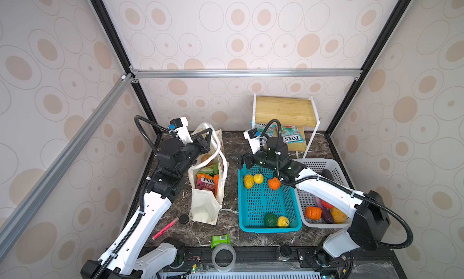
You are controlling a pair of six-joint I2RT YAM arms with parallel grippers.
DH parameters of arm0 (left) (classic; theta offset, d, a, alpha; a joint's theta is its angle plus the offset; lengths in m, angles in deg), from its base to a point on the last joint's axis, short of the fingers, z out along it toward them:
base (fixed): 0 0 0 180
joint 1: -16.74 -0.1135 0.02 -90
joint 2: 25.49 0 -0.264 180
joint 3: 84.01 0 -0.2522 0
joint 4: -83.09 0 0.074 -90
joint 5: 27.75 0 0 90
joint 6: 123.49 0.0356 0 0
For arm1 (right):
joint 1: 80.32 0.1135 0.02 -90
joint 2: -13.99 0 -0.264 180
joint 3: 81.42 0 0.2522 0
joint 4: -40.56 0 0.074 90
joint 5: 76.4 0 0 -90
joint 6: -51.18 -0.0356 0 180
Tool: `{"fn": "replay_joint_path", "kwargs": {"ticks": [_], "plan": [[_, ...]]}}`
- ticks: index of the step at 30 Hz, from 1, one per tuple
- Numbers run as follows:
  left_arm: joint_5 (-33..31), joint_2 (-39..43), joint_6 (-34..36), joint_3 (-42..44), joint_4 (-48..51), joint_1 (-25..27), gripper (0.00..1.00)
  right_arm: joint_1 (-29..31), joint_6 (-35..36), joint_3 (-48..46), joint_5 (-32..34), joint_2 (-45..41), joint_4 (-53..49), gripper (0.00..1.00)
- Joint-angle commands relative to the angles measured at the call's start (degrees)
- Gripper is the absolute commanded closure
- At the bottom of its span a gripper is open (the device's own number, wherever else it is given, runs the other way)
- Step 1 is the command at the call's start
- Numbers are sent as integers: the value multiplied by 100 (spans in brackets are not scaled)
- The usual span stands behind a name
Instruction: Place the food into the grocery bag and tie it
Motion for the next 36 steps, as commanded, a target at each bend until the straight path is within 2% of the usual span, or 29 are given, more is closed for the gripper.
{"fn": "replay_joint_path", "kwargs": {"ticks": [1,2,5,12,19,24,30,36], "plan": [[41,197,-244,204,-603,-34,100,46,110,4,-1150,100,433,18],[59,230,-293,318,-722,-28,100,49,48,-16,-1335,119,603,22],[59,326,-414,691,-1010,-28,100,69,-173,-20,-1680,211,1023,24],[152,464,-680,1757,-2624,-29,100,149,-597,301,-2224,588,1479,29],[136,414,-617,2293,-3678,-28,100,282,-605,431,-2598,721,1578,28],[237,236,-665,2606,-4614,-33,100,398,-726,381,-2576,830,1918,28],[367,-160,-813,2841,-5406,-17,100,631,-756,486,-2408,963,2105,35],[388,-195,-834,2733,-5352,-15,100,715,-951,468,-2252,1134,2571,37]]}}
